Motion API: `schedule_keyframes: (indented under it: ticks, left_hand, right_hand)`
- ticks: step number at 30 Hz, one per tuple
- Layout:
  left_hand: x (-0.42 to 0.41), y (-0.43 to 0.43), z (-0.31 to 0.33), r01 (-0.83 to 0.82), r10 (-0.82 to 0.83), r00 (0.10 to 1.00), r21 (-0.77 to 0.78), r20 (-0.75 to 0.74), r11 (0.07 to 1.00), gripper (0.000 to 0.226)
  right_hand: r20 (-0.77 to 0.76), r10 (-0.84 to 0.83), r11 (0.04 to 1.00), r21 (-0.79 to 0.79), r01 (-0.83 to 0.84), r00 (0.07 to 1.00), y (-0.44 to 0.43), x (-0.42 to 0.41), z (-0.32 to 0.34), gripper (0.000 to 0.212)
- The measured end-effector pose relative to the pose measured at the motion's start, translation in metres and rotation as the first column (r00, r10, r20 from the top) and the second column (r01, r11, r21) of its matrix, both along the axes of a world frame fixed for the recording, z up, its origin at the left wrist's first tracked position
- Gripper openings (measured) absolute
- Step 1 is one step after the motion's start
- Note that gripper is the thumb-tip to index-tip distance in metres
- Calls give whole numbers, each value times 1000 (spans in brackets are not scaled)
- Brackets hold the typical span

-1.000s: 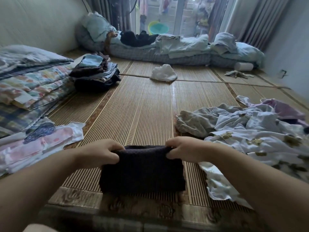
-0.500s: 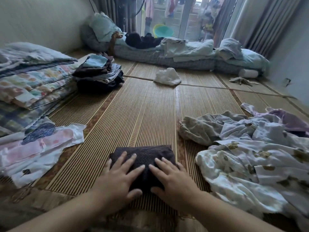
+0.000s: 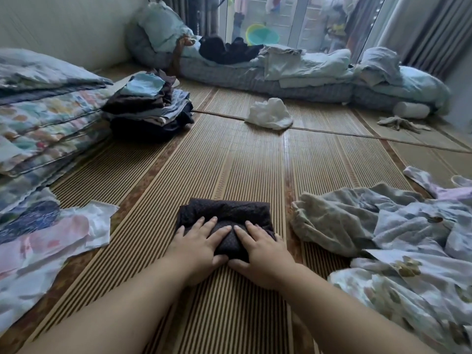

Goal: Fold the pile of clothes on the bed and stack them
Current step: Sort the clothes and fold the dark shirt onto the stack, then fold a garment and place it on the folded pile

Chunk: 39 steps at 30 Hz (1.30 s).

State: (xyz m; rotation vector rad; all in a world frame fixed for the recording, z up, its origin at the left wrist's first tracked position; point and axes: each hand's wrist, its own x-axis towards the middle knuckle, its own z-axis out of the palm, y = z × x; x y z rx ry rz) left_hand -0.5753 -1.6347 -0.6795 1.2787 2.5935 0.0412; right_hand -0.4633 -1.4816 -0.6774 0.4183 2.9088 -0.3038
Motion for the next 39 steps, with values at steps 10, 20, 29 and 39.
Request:
schedule_keyframes:
  ticks: [10,20,29,39]
  left_hand:
    - [-132,16,-12,-200,201,977,18,-70,980,65]
    - [-93,34,12,-273,270,962,98,35,957,86]
    - [94,108,37,77,-129,973,259,193,963,84]
    - [140,158,47,-52,-16,960,233,281,971,75]
  right_hand:
    - [-118,160,987,16,-159,980,32,-161,-24,83]
    - [-199,-37,992,-122,13,979,35,-106,12,86]
    - [-244,-325,945,-53,322,914,91,117,116,74]
    - [-25,-498,865,48,499,867,110,249,104,76]
